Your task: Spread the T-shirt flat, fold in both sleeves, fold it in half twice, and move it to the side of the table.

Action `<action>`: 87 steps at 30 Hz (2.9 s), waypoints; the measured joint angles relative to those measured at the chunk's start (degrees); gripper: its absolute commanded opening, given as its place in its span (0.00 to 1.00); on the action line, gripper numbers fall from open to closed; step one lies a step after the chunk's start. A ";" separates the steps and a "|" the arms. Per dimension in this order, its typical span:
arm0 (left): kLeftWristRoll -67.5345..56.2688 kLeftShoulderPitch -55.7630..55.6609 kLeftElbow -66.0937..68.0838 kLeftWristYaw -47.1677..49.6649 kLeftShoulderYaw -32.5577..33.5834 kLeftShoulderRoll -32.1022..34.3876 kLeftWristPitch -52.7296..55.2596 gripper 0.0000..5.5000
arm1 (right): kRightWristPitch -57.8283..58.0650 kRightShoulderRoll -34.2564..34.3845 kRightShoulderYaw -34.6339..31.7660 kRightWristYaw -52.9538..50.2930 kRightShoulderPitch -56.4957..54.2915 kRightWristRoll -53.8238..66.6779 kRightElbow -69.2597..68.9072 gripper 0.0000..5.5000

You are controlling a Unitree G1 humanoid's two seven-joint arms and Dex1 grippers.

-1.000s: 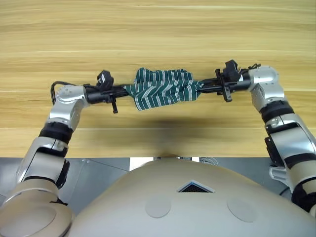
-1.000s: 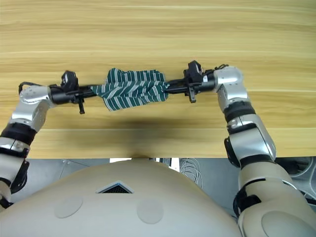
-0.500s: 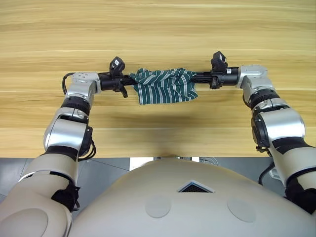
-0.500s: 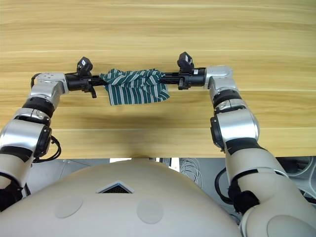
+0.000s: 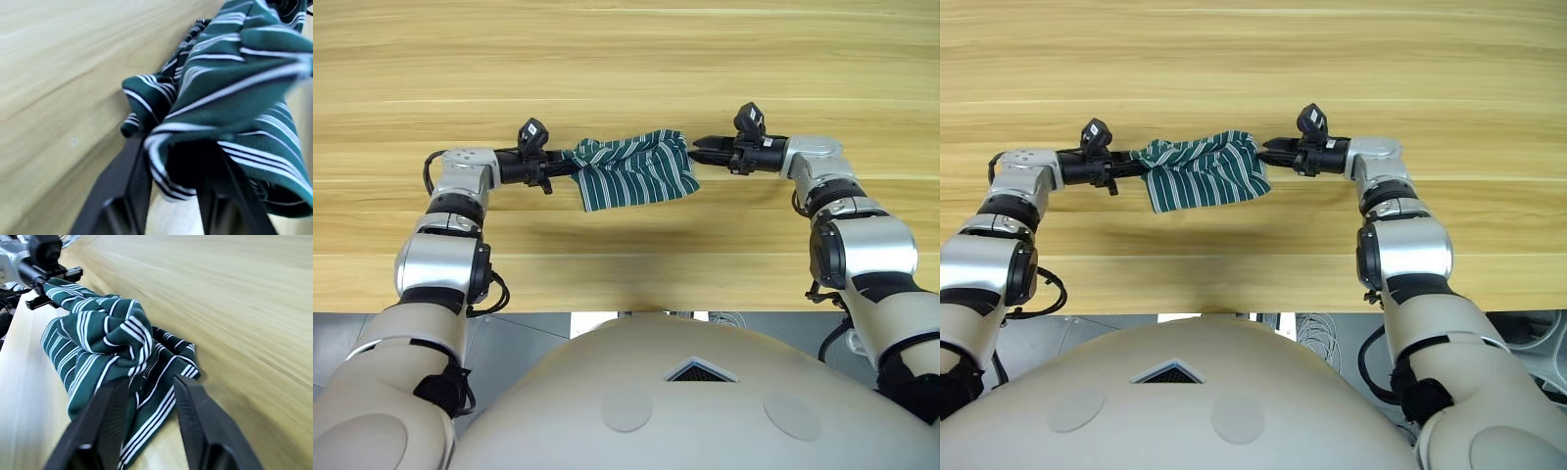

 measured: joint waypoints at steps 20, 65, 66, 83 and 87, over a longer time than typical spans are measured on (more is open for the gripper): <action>-9.48 6.64 -4.56 7.85 19.54 -3.86 6.03 0.92 | -16.73 5.79 -9.76 -9.87 3.15 2.23 -7.47 0.96; -16.29 29.32 -48.28 24.15 22.56 -10.11 -16.01 0.95 | -8.75 11.59 3.69 -13.95 1.93 -9.67 -2.15 0.96; -16.31 29.32 -48.28 24.15 22.56 -10.11 -16.01 0.95 | -9.13 11.58 3.80 -13.97 1.94 -10.03 -2.15 0.96; -16.29 29.27 -48.26 24.01 21.38 -10.69 -16.54 0.95 | -20.51 13.72 -1.92 4.57 1.85 -0.75 -8.95 0.96; -16.30 29.32 -48.40 23.64 21.14 -10.69 -16.61 0.95 | -20.68 14.73 4.61 -6.42 1.96 -9.93 -5.20 0.96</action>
